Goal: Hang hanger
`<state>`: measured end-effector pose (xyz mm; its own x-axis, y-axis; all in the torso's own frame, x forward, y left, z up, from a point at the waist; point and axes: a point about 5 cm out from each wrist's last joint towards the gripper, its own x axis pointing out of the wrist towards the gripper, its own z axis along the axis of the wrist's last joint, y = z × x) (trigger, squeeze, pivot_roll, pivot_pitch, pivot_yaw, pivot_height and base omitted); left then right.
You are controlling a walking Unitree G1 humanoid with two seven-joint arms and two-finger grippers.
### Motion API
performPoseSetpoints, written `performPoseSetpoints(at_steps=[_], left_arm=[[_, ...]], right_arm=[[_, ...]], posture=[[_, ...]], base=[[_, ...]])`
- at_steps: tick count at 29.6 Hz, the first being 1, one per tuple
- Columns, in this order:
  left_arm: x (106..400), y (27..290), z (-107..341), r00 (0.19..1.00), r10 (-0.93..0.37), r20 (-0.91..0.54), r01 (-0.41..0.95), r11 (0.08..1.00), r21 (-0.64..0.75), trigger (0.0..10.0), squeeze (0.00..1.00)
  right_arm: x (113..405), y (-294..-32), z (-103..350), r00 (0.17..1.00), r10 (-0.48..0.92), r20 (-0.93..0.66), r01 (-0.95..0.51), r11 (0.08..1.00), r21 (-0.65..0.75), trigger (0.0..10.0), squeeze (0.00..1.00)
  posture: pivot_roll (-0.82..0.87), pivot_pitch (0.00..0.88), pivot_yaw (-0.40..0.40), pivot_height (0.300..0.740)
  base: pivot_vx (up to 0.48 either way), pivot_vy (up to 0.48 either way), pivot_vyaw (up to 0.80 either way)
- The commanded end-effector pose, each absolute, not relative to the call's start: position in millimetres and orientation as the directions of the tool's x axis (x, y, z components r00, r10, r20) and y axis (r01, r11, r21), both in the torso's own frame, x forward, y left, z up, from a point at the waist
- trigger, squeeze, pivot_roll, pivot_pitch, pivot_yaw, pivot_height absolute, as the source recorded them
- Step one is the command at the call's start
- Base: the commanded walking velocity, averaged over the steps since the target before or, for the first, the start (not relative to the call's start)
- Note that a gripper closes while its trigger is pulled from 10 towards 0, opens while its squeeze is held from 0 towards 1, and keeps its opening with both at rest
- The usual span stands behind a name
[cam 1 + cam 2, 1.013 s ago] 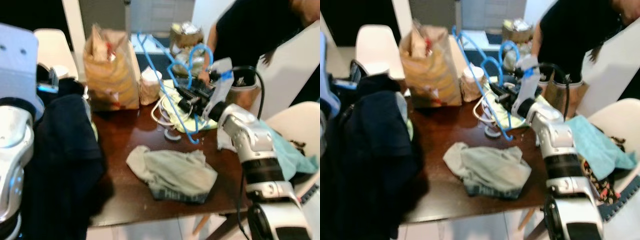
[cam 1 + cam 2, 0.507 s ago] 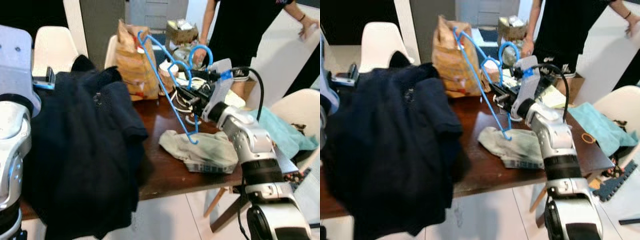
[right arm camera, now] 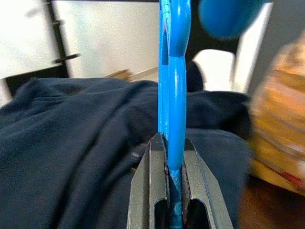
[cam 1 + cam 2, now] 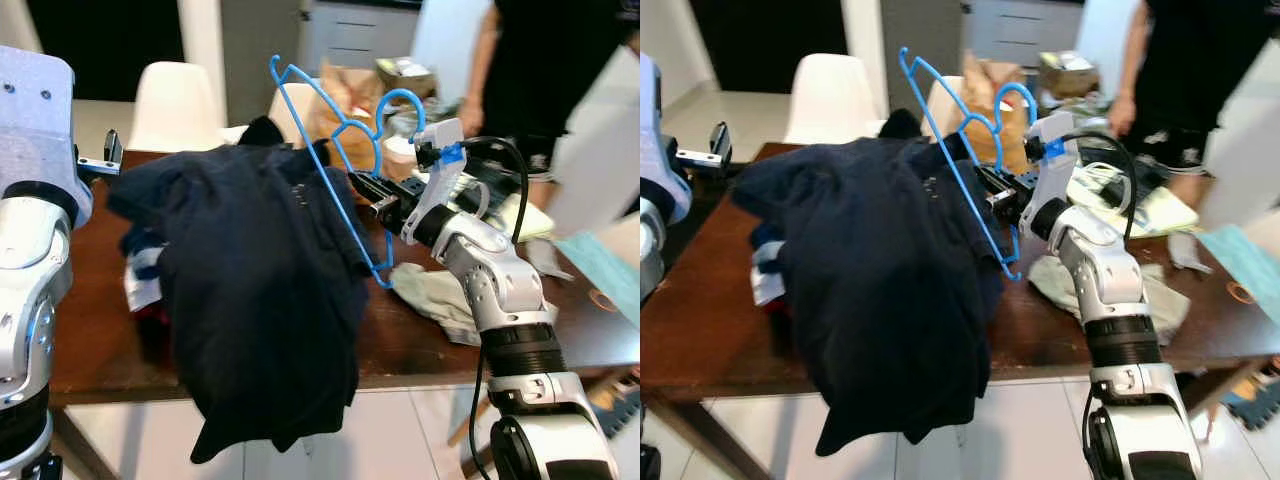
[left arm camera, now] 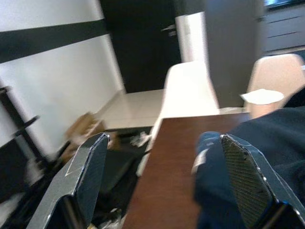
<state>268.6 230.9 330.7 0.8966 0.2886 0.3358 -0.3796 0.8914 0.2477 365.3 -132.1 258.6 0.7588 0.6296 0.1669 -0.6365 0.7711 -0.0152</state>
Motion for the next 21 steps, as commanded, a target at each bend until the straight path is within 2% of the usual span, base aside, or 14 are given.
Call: performPoseSetpoints(at_steps=[1,7,8,13,19,21], left_arm=[[272,226,329,0.900,0.270,0.343,-0.360,0.903,0.235,10.0,0.00],[272,224,331,0.896,0.245,0.369,-0.342,0.912,0.224,10.0,0.00],[272,221,336,0.899,0.192,0.393,-0.298,0.927,0.228,10.0,0.00],[270,216,345,0.896,0.123,0.426,-0.239,0.943,0.231,10.0,0.00],[265,197,368,0.856,-0.032,0.517,-0.110,0.964,0.241,10.0,0.00],[263,187,377,0.829,-0.086,0.552,-0.067,0.966,0.250,10.0,0.00]], right_arm=[[363,-134,259,0.764,0.621,0.174,-0.631,0.776,-0.002,10.0,0.00],[364,-134,259,0.768,0.617,0.172,-0.627,0.779,0.006,10.0,0.00],[365,-135,261,0.775,0.605,0.184,-0.617,0.787,0.012,10.0,0.00],[366,-137,267,0.784,0.581,0.219,-0.601,0.799,0.032,10.0,0.00],[372,-146,277,0.821,0.503,0.269,-0.535,0.843,0.055,10.0,0.00],[376,-154,278,0.856,0.445,0.263,-0.471,0.881,0.042,10.0,0.00]], posture=[[0.07,0.000,-0.063,0.740],[0.07,0.000,-0.065,0.740],[0.07,0.000,-0.066,0.740],[0.07,0.000,-0.065,0.740],[0.07,0.000,-0.068,0.740],[0.07,0.000,-0.068,0.740]], base=[[0.000,0.000,0.00],[0.000,0.000,0.00],[0.000,0.000,0.00],[0.000,0.000,0.00],[0.430,0.000,0.00],[0.480,0.000,0.00]])
